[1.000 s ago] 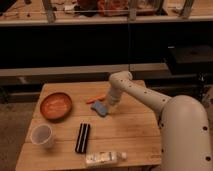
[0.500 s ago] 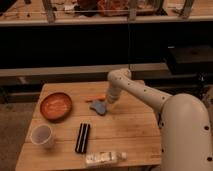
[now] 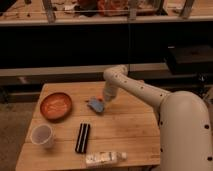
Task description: Place the white sponge in the ceramic bowl
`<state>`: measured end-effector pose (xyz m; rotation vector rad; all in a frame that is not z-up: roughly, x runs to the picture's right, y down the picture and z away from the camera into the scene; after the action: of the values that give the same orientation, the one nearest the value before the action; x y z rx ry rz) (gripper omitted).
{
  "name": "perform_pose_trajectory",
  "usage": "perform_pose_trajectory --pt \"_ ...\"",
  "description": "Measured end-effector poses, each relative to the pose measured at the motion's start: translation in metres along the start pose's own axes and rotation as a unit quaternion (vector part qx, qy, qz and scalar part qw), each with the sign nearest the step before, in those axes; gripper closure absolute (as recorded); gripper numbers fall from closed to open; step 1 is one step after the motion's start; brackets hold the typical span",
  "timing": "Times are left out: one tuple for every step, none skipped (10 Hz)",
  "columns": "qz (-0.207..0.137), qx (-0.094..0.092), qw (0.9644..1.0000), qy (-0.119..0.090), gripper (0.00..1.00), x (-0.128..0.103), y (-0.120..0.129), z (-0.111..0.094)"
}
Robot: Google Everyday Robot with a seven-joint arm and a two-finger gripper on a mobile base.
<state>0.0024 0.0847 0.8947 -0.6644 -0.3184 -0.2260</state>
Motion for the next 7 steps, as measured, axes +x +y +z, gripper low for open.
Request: perform_pose_trajectory --pt "-0.005 0.001 1.0 0.002 1.0 -0.005 -0.002 -0.003" --pt "-0.014 0.002 0.9999 0.004 1.0 -0.014 -0.006 -0.006" --pt "-0.019 0.005 0.9998 0.005 1.0 -0.019 -0.009 -0.01" --pt "-0.023 0.005 0.9997 0.007 1.0 -0.023 -0.011 -0.013" --pt "-0.028 0.006 0.9996 0.009 1.0 -0.028 -0.014 -0.017" --pt "-0.034 0.008 0.9993 0.011 1.0 -0.037 -0.019 -0.02" --pt "-0.04 0.01 0.9991 0.013 1.0 -0.045 -0.023 -0.024"
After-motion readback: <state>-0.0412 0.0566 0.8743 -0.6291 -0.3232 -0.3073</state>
